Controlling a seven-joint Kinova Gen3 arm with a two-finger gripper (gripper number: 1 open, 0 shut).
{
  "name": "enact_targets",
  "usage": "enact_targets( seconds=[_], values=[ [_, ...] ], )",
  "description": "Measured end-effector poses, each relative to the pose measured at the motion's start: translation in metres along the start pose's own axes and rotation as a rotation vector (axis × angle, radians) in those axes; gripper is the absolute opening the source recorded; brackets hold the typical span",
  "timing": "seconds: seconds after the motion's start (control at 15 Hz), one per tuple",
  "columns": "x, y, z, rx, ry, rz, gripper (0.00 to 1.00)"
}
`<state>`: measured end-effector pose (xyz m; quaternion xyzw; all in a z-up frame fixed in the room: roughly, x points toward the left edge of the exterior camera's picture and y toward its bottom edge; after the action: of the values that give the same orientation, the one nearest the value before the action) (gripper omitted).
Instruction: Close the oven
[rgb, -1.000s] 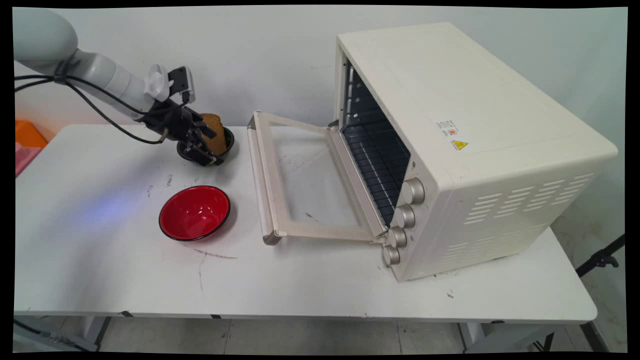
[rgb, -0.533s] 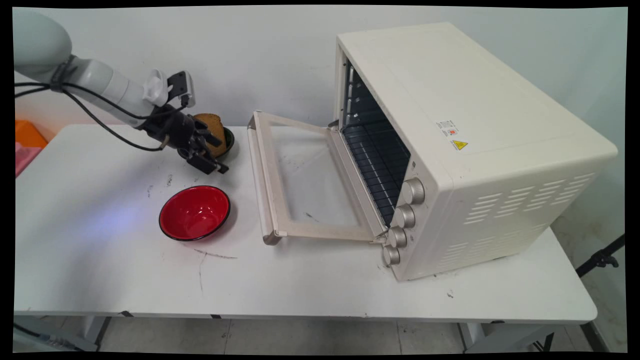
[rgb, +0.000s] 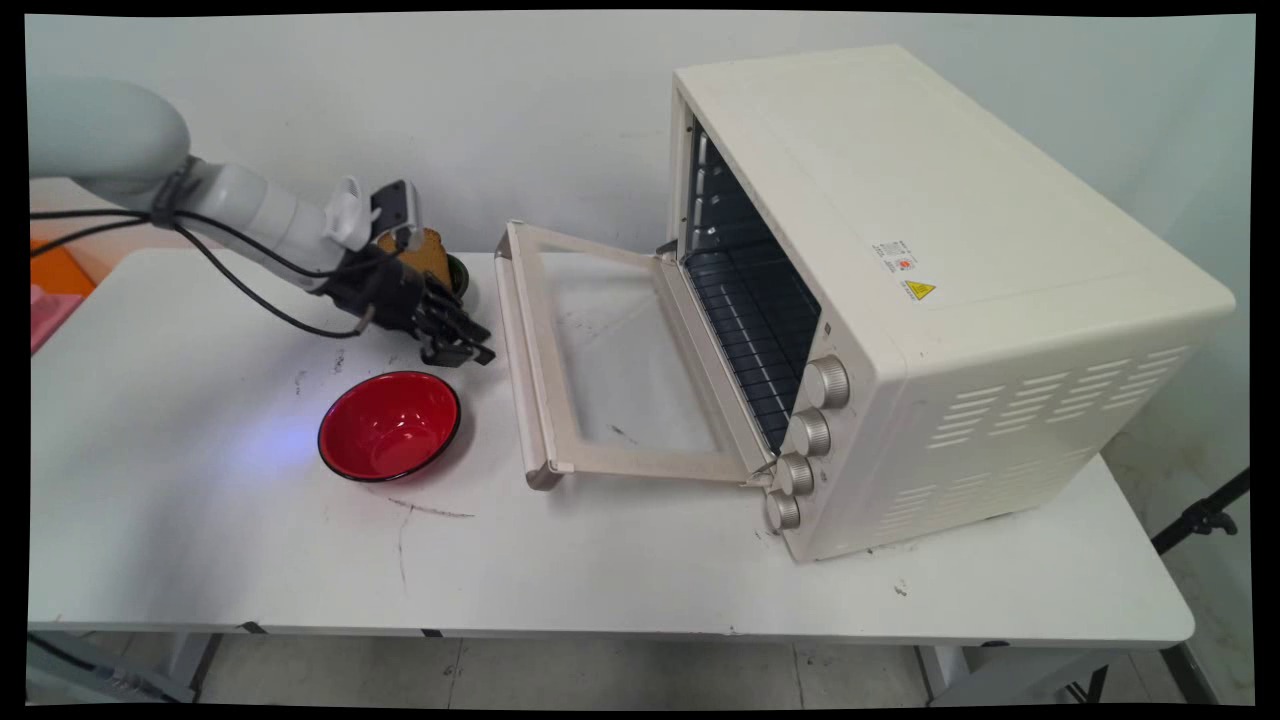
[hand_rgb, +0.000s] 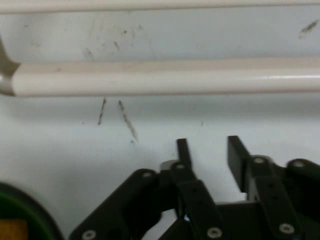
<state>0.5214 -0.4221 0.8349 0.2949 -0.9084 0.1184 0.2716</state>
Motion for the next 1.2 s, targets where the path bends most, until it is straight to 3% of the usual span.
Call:
enact_targets(
  seconds=[0.67,1.2],
  values=[
    [0.013,0.005,0.043,-0.016,0.057,-0.022,0.00],
    [0.029,0.004,0.047,-0.013,0.101,-0.061,0.00]
  ],
)
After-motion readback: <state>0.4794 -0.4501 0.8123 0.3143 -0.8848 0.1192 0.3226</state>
